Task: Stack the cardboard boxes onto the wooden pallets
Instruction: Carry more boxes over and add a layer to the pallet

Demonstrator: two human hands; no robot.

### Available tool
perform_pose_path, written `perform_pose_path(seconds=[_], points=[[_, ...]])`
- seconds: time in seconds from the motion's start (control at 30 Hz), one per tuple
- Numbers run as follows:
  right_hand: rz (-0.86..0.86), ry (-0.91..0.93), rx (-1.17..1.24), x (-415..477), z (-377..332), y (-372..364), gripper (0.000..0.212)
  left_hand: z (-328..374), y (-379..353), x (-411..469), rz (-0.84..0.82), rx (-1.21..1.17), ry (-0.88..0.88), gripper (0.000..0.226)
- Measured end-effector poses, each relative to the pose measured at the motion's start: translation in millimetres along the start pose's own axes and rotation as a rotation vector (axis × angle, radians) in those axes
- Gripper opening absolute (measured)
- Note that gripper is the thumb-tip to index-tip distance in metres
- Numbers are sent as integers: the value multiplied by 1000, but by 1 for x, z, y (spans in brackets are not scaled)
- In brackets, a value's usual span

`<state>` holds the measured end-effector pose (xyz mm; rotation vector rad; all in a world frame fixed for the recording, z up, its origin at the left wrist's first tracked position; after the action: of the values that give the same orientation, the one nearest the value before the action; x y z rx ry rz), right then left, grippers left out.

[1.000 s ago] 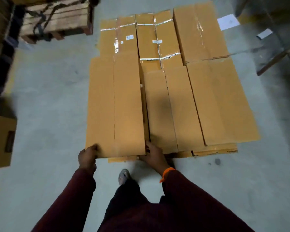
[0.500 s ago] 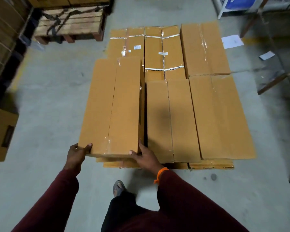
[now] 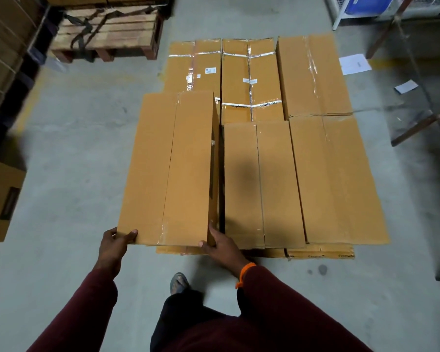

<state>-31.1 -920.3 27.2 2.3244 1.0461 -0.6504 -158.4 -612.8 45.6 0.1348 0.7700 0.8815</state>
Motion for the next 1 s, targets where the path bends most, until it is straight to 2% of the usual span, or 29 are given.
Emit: perform_pose_path(seconds=[0.2, 0.37, 0.53, 0.73, 1.0], points=[[32, -10, 18, 1, 3, 0, 75, -5, -2, 1, 8, 3, 39, 60], [36, 12, 33, -1, -5, 4, 72, -33, 6, 28, 16, 9, 13, 79], [21, 33, 31, -1, -8, 11, 73, -14, -2, 2, 35, 12, 20, 64], [17, 44, 26, -4, -8, 16, 73, -29, -5, 17, -22, 41, -49, 75], [14, 59, 11, -10, -7, 13, 77, -15, -6, -3, -35, 49, -80, 63]])
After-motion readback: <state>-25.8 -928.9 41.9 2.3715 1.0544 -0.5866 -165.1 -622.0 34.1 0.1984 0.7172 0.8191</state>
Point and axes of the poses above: each hand's wrist, its own x-axis towards the middle knuckle, its own y-axis out of the back of the hand, z = x × y, the point moved 10 cm from there along x, towards the middle knuckle, and after that the axes turned 2 degrees about -y, right-handed, at the moved point
